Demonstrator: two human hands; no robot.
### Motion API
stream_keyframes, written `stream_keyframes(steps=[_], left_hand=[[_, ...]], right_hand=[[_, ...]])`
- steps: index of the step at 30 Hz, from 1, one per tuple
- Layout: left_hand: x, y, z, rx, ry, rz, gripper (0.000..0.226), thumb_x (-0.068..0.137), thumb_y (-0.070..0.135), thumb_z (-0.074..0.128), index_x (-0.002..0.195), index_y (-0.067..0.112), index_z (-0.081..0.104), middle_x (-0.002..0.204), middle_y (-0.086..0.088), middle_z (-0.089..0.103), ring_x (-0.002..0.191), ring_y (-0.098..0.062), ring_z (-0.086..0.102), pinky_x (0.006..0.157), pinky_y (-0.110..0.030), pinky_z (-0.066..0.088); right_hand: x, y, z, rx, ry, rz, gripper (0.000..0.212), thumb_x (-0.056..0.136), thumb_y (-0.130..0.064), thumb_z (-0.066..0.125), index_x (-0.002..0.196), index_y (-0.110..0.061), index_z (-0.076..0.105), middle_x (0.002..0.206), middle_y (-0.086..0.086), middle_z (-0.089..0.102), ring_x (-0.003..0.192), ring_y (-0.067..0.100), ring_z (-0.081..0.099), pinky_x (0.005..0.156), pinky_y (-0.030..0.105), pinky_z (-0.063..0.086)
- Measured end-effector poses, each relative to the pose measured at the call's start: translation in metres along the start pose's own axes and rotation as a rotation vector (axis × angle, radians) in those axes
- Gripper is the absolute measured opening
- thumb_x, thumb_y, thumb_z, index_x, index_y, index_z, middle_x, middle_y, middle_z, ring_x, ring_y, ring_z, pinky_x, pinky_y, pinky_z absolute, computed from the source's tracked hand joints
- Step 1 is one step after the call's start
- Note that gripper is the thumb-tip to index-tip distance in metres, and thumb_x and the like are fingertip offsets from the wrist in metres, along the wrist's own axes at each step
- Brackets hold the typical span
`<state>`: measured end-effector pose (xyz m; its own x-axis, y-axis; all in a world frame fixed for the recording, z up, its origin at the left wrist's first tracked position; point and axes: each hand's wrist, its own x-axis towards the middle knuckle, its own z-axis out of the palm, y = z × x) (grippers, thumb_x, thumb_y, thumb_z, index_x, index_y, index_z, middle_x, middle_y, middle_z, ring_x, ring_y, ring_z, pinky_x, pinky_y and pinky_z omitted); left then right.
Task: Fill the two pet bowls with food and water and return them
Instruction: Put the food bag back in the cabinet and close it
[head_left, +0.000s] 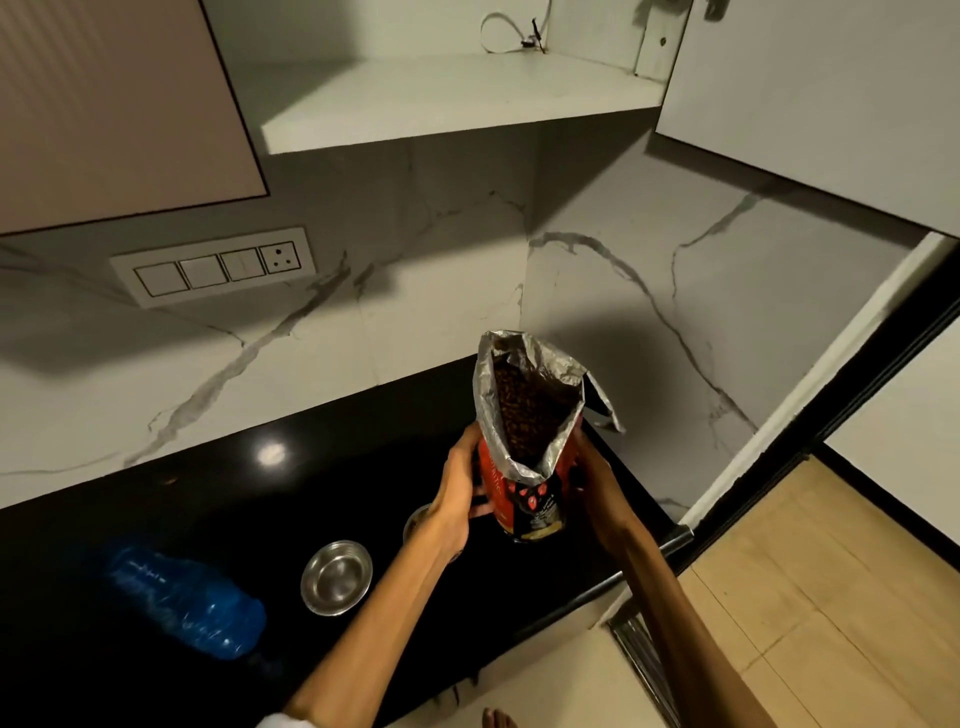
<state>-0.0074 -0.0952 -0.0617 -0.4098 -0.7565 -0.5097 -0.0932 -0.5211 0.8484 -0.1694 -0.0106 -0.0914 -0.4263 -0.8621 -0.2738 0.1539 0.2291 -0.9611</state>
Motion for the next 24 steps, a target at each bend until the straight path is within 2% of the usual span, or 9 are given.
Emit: stream_keyframes(steps=[2, 4, 6, 8, 10, 12, 17, 21, 24], left_hand=[[-0.009, 0.009, -0.001, 0.021, -0.004, 0.039, 0.060, 0.080, 0.080, 0.043, 0.111, 0.038, 0.073, 0.108, 0.005, 0.075, 0.103, -0.020, 0.069, 0.070, -0.034, 0.055], [-0.018, 0.018, -0.002, 0.030, -0.011, 0.075, 0.055, 0.088, 0.078, 0.041, 0.112, 0.040, 0.073, 0.108, 0.007, 0.076, 0.103, -0.018, 0.069, 0.069, -0.033, 0.055], [-0.025, 0.025, -0.002, 0.049, -0.013, 0.108, 0.051, 0.096, 0.073, 0.036, 0.118, 0.042, 0.070, 0.112, 0.007, 0.075, 0.105, -0.016, 0.069, 0.068, -0.031, 0.055], [-0.033, 0.033, -0.003, 0.063, -0.019, 0.137, 0.050, 0.098, 0.072, 0.034, 0.120, 0.044, 0.069, 0.116, 0.007, 0.074, 0.109, -0.016, 0.068, 0.072, -0.033, 0.055], [-0.041, 0.041, -0.003, 0.070, -0.031, 0.158, 0.049, 0.098, 0.072, 0.034, 0.122, 0.045, 0.068, 0.119, 0.006, 0.073, 0.111, -0.015, 0.067, 0.074, -0.035, 0.055], [-0.048, 0.049, -0.004, 0.078, -0.043, 0.180, 0.047, 0.098, 0.071, 0.033, 0.119, 0.046, 0.068, 0.120, 0.006, 0.073, 0.111, -0.015, 0.067, 0.074, -0.034, 0.055], [-0.061, 0.068, -0.008, 0.098, -0.071, 0.248, 0.057, 0.097, 0.073, 0.032, 0.127, 0.038, 0.066, 0.125, 0.000, 0.073, 0.114, -0.018, 0.066, 0.073, -0.035, 0.053], [-0.077, 0.088, -0.011, 0.118, -0.107, 0.335, 0.065, 0.085, 0.081, 0.032, 0.125, 0.043, 0.067, 0.125, 0.004, 0.073, 0.117, -0.020, 0.067, 0.094, -0.050, 0.056], [-0.089, 0.105, -0.012, 0.118, -0.121, 0.369, 0.060, 0.091, 0.078, 0.036, 0.123, 0.041, 0.070, 0.118, 0.002, 0.077, 0.113, -0.021, 0.070, 0.091, -0.045, 0.056]], right_hand=[[-0.006, -0.008, 0.004, 0.023, -0.018, -0.038, 0.032, 0.099, -0.077, 0.032, 0.117, -0.074, 0.058, 0.119, -0.032, 0.068, 0.109, -0.008, 0.068, 0.080, 0.019, 0.054], [-0.012, -0.019, 0.010, 0.042, -0.048, -0.081, 0.036, 0.100, -0.078, 0.033, 0.127, -0.071, 0.056, 0.124, -0.037, 0.066, 0.114, -0.013, 0.064, 0.076, 0.012, 0.057], [-0.017, -0.029, 0.014, 0.053, -0.066, -0.110, 0.044, 0.099, -0.079, 0.036, 0.136, -0.065, 0.053, 0.130, -0.036, 0.064, 0.118, -0.010, 0.063, 0.076, 0.008, 0.056], [-0.019, -0.036, 0.018, 0.047, -0.063, -0.138, 0.052, 0.097, -0.081, 0.037, 0.143, -0.060, 0.050, 0.137, -0.031, 0.062, 0.123, -0.007, 0.062, 0.085, 0.017, 0.058], [-0.021, -0.044, 0.021, 0.055, -0.050, -0.163, 0.056, 0.098, -0.081, 0.036, 0.147, -0.056, 0.048, 0.146, -0.024, 0.059, 0.130, -0.001, 0.059, 0.104, 0.033, 0.050], [-0.023, -0.053, 0.024, 0.079, -0.058, -0.186, 0.055, 0.101, -0.077, 0.036, 0.149, -0.053, 0.048, 0.152, -0.016, 0.056, 0.137, 0.007, 0.056, 0.111, 0.040, 0.044], [-0.033, -0.084, 0.034, 0.135, -0.073, -0.233, 0.058, 0.101, -0.075, 0.038, 0.152, -0.048, 0.047, 0.155, -0.009, 0.054, 0.142, 0.015, 0.054, 0.115, 0.045, 0.042], [-0.037, -0.101, 0.040, 0.170, -0.082, -0.295, 0.058, 0.103, -0.070, 0.041, 0.152, -0.040, 0.049, 0.151, -0.005, 0.059, 0.137, 0.018, 0.059, 0.113, 0.046, 0.046], [-0.040, -0.114, 0.042, 0.184, -0.094, -0.331, 0.055, 0.106, -0.063, 0.043, 0.153, -0.035, 0.048, 0.149, -0.001, 0.061, 0.133, 0.020, 0.062, 0.107, 0.041, 0.053]])
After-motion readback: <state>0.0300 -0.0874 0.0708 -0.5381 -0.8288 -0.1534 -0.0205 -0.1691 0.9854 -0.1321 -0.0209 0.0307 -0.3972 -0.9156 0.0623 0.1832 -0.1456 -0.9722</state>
